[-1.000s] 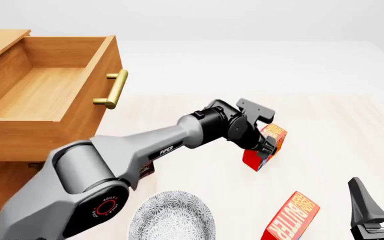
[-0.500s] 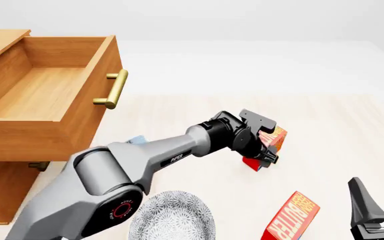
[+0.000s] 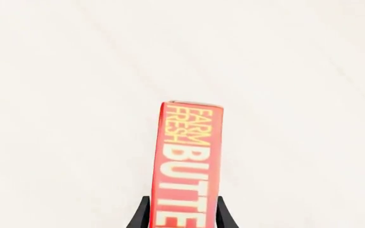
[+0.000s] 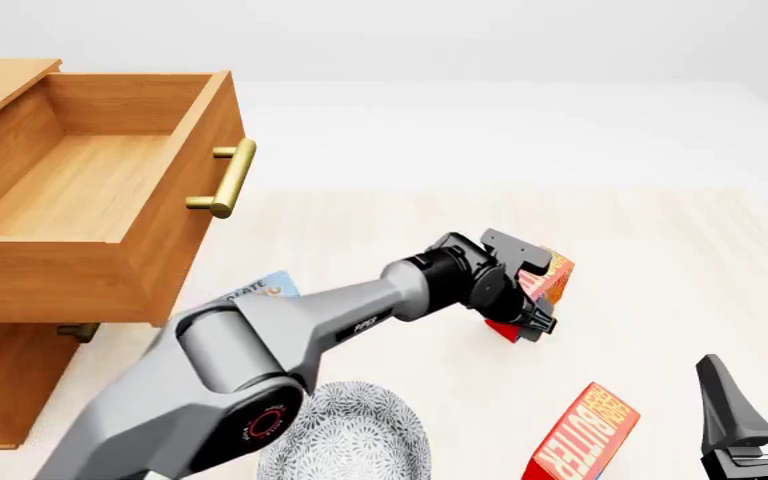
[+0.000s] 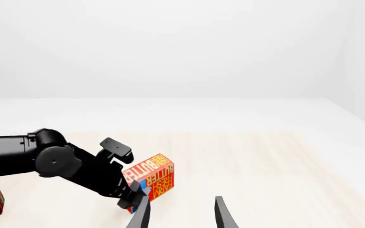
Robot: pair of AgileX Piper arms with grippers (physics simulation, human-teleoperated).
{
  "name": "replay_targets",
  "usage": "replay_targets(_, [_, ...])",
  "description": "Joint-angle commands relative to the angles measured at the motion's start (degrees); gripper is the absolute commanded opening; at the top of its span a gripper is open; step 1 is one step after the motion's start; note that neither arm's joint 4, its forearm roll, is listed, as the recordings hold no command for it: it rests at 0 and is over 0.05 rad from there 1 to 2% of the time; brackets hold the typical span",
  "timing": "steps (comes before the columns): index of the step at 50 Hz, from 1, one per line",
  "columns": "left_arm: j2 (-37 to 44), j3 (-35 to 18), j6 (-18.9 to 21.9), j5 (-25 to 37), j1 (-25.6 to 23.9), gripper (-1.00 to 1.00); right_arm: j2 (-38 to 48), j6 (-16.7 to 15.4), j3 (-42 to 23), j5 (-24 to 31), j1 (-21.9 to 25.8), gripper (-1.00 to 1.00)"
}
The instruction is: Put the butter at the front in the top drawer of the cabinet and close it.
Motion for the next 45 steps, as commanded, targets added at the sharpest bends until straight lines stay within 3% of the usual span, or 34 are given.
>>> replay_targets(1, [2.06, -2.43, 0.05, 1.18, -0.61, 1.00, -0.07, 0.00, 0.04, 0.02, -0.01, 1.00])
replay_targets(7, [2.43, -2.88, -0.26, 1.34, -0.67, 1.00, -0.07, -0.01, 0.04, 0.02, -0.03, 1.00])
replay_targets(8, [2.26, -2.83, -0.31, 1.33, -0.85, -1.00, -0.08, -0.01, 0.04, 0.02, -0.03, 1.00])
replay_targets(26, [-4.55, 0.17, 1.54, 3.03, 0.91, -1.00, -0.07, 0.00, 0.04, 0.02, -0.04, 1.00])
replay_targets(45, [-20.47, 14.15, 1.84, 1.00, 1.09, -1.00, -0.07, 0.00, 0.04, 0.02, -0.03, 1.00])
